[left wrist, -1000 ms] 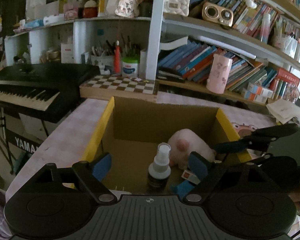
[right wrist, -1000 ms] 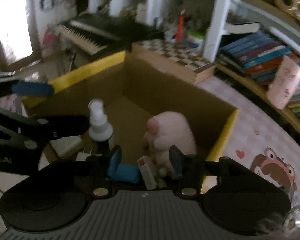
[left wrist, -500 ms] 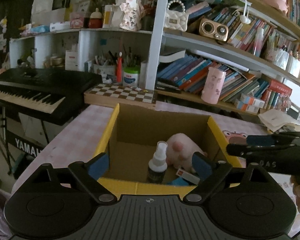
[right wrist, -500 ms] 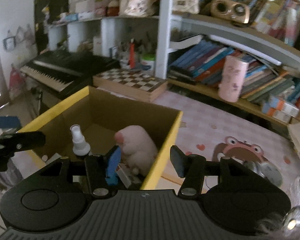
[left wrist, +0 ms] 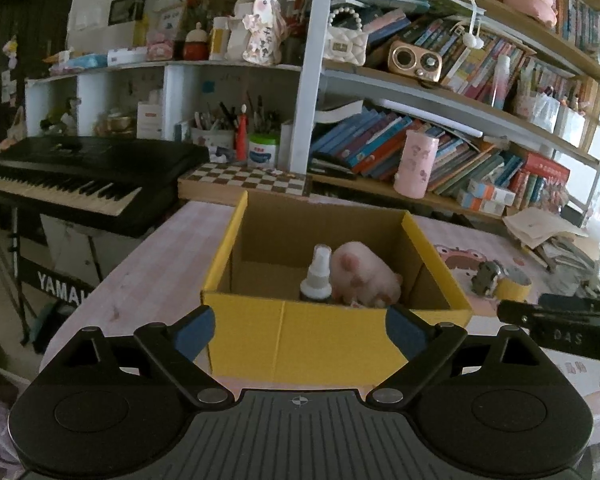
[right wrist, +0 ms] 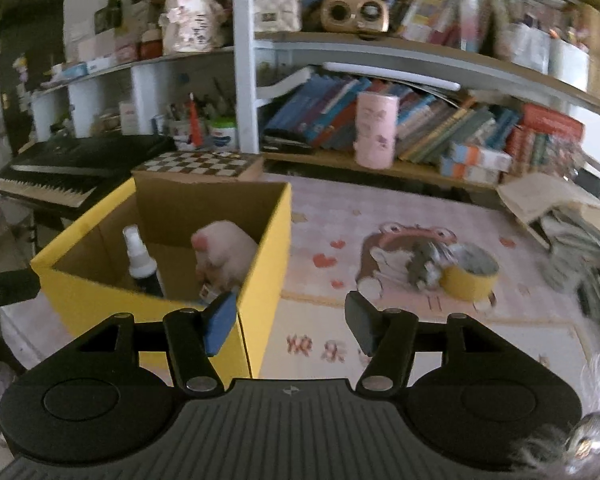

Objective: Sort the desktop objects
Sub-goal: 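Withdraw both tools from the box toward the grey toy car and tape roll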

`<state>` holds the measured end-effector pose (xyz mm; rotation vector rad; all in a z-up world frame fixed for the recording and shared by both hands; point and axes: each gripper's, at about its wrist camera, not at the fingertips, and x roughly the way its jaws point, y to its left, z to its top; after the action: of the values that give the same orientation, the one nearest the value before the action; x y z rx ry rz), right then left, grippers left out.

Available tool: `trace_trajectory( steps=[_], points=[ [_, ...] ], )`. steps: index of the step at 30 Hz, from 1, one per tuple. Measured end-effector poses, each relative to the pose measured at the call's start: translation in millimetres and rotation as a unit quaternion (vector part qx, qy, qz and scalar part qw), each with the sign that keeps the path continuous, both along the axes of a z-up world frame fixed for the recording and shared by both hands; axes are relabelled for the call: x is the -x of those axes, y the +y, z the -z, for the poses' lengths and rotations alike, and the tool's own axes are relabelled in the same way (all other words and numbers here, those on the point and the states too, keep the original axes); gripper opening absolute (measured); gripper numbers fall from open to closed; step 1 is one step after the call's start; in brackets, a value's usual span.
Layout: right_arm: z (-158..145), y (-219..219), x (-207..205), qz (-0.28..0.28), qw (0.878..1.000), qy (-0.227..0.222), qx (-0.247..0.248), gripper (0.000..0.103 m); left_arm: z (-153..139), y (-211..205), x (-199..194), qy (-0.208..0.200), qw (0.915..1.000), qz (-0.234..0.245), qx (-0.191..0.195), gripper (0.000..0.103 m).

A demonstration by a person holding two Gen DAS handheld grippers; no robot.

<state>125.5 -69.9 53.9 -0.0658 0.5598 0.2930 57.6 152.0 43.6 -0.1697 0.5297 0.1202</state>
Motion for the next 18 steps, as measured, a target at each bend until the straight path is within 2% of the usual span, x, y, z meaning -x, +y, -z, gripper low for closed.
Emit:
trace_trajectory(
  steps=[18],
  points=[
    [22.4, 5.1, 80.3, 0.006, 1.0, 0.029, 0.005, 0.063, 18.4, -20.0, 54.3, 0.028, 0.9992, 0.029, 0.004, 0.095]
  ],
)
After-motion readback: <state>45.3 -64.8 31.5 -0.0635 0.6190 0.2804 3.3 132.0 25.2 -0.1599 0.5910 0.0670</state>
